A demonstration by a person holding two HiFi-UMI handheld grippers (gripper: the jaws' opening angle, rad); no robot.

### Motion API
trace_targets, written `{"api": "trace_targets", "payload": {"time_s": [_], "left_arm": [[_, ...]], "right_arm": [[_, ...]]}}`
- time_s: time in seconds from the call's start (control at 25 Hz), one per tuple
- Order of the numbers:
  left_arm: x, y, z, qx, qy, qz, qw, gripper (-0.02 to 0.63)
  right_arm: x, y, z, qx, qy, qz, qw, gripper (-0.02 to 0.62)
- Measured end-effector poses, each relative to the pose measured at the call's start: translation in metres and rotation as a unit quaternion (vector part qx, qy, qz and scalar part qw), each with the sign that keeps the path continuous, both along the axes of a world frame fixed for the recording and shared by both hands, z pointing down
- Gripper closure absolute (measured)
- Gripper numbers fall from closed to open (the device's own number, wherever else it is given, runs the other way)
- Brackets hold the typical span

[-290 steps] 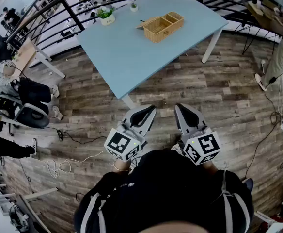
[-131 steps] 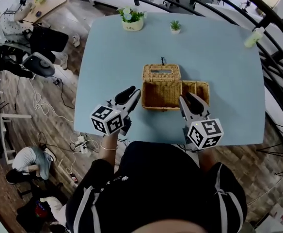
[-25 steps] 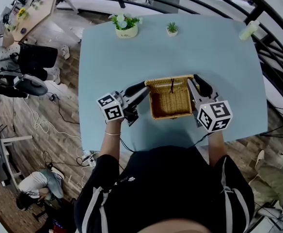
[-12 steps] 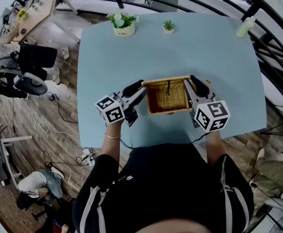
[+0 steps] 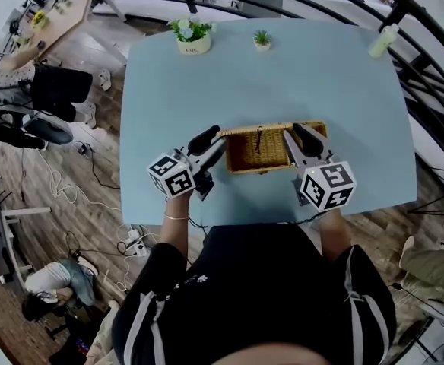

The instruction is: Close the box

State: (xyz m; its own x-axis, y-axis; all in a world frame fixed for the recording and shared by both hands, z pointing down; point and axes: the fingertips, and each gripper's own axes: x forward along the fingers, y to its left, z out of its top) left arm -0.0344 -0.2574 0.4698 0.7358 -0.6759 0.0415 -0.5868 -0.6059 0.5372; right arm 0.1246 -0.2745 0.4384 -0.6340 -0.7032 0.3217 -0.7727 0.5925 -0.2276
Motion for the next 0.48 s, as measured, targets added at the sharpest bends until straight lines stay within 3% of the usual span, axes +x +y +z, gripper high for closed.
{"api": "trace_targets", "payload": {"time_s": [0.48], "left_arm": [[-0.001, 0.026, 0.003, -0.011, -0.013, -0.047, 0.9988, 0.439]], "right_arm": [[0.002, 0.025, 0.008, -0.008, -0.003, -0.026, 1.000, 0.486]]}}
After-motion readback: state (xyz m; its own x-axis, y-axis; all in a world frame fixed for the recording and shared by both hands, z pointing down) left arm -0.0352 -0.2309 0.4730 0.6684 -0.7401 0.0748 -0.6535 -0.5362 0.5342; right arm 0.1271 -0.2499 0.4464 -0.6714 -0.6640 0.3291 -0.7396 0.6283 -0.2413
